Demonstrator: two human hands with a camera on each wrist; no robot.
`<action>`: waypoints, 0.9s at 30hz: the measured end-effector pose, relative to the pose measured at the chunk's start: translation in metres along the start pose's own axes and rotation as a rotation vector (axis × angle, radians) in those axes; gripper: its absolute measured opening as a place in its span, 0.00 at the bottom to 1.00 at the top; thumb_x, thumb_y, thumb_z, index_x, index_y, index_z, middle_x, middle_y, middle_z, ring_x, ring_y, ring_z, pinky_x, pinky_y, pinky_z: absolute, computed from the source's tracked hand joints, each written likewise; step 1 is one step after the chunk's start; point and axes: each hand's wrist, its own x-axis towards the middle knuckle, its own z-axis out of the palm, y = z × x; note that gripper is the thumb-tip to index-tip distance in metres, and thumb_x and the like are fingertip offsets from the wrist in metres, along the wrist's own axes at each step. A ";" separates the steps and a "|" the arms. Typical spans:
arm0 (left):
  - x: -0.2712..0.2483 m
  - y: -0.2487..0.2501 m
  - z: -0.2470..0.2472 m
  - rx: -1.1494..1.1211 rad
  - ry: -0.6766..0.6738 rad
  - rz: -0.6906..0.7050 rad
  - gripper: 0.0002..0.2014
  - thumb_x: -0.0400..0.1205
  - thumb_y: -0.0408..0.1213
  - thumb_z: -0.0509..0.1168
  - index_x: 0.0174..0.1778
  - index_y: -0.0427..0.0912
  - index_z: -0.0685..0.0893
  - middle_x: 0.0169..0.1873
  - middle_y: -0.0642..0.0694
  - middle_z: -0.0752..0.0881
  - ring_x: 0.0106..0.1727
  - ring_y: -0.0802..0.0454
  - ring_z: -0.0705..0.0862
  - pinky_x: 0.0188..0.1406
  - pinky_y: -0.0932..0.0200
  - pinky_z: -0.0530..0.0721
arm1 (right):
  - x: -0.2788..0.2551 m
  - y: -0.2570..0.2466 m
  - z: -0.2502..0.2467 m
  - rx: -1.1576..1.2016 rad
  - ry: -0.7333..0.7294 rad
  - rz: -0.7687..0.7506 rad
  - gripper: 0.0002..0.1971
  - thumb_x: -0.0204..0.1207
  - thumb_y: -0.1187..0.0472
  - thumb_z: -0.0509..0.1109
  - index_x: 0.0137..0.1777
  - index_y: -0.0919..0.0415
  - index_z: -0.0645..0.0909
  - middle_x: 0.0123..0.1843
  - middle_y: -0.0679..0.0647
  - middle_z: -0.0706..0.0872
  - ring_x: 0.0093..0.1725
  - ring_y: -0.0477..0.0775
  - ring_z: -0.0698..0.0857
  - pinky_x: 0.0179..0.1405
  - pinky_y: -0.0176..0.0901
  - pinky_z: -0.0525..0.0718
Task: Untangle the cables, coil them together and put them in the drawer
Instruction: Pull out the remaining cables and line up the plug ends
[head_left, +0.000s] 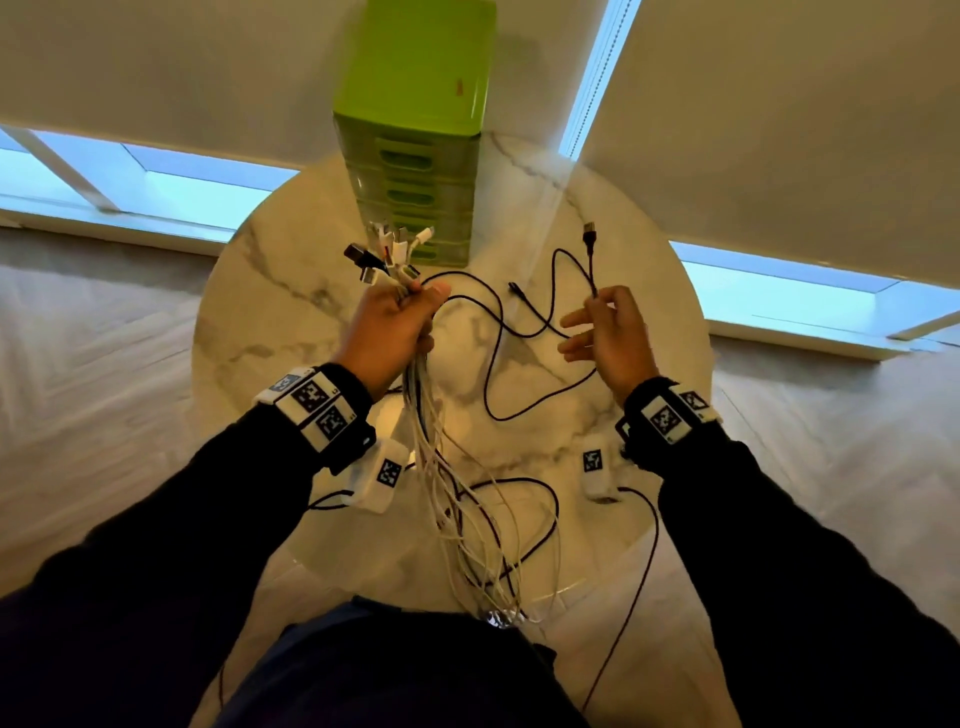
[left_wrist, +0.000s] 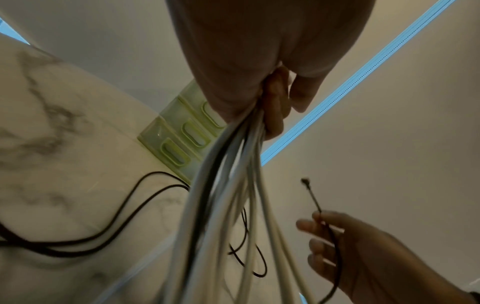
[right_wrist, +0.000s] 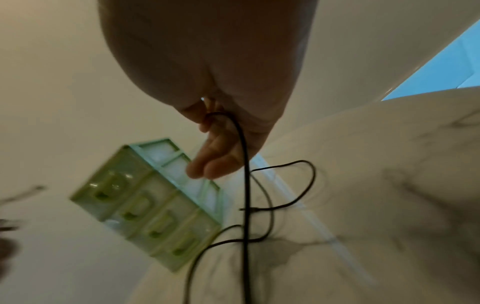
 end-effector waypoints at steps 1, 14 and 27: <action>0.000 0.001 0.005 -0.002 -0.017 -0.002 0.16 0.87 0.37 0.67 0.35 0.53 0.71 0.23 0.59 0.66 0.25 0.58 0.67 0.30 0.59 0.72 | -0.011 -0.009 0.003 0.056 -0.024 -0.045 0.05 0.90 0.58 0.56 0.55 0.59 0.69 0.47 0.64 0.90 0.30 0.59 0.85 0.32 0.49 0.86; -0.038 0.015 0.031 -0.093 -0.262 0.064 0.15 0.87 0.47 0.66 0.55 0.38 0.76 0.28 0.54 0.82 0.28 0.55 0.84 0.26 0.56 0.80 | -0.114 -0.038 0.057 -0.202 -0.253 -0.444 0.04 0.91 0.60 0.56 0.58 0.57 0.72 0.36 0.48 0.85 0.34 0.40 0.83 0.34 0.30 0.76; -0.041 0.024 -0.003 -0.112 -0.080 0.056 0.25 0.89 0.60 0.52 0.33 0.46 0.75 0.26 0.51 0.76 0.33 0.50 0.80 0.47 0.45 0.85 | -0.117 -0.015 0.065 -0.289 -0.594 -0.347 0.23 0.91 0.44 0.50 0.44 0.59 0.76 0.35 0.60 0.81 0.38 0.60 0.80 0.53 0.56 0.80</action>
